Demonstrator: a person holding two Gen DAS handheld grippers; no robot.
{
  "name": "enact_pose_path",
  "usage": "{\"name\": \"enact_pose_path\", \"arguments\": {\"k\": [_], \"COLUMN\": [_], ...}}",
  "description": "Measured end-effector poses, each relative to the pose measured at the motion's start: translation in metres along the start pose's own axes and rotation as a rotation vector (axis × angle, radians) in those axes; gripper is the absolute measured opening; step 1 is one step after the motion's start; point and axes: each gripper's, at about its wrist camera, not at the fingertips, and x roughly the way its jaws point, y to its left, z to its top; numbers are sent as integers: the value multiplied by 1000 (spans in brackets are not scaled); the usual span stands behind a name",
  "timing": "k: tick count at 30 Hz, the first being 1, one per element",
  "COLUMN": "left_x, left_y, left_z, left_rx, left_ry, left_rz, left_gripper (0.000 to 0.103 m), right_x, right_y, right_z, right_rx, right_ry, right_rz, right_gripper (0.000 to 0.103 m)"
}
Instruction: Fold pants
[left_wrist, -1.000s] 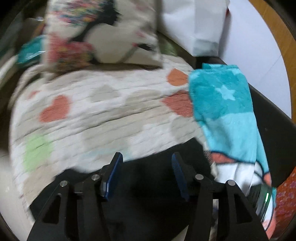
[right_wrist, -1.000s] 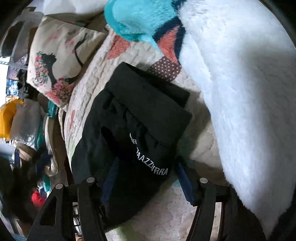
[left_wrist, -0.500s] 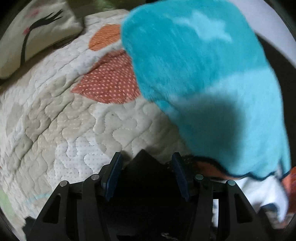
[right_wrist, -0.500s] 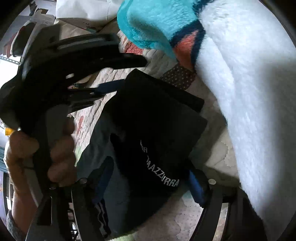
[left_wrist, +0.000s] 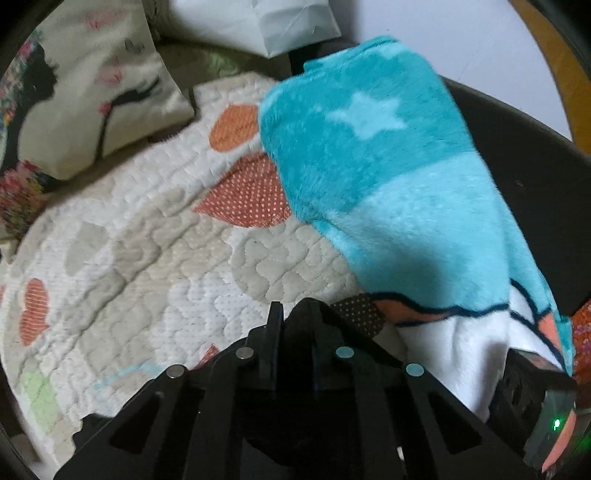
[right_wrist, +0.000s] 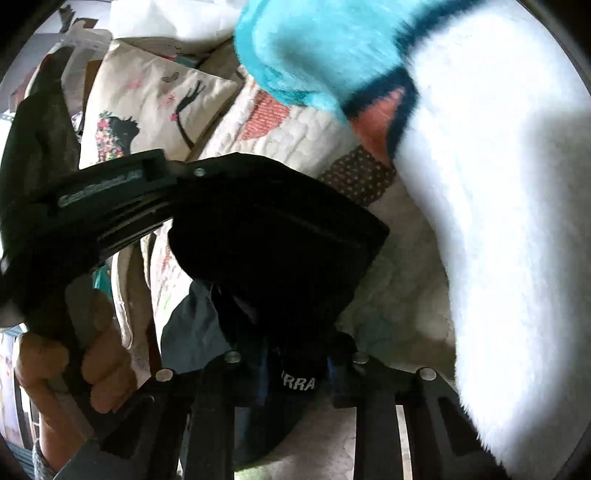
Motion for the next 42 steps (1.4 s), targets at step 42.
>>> {"name": "enact_pose_path", "arguments": {"k": [42], "left_x": [-142], "left_y": [214], "left_z": [-219], "left_rx": [-623], "left_ry": [-302], "left_rz": [-131], "left_gripper": [10], "right_x": [19], "right_y": [189], "right_z": [-172], "right_rx": [-1050], "right_ry": [-17], "right_rz": [-36], "right_gripper": [24]}}
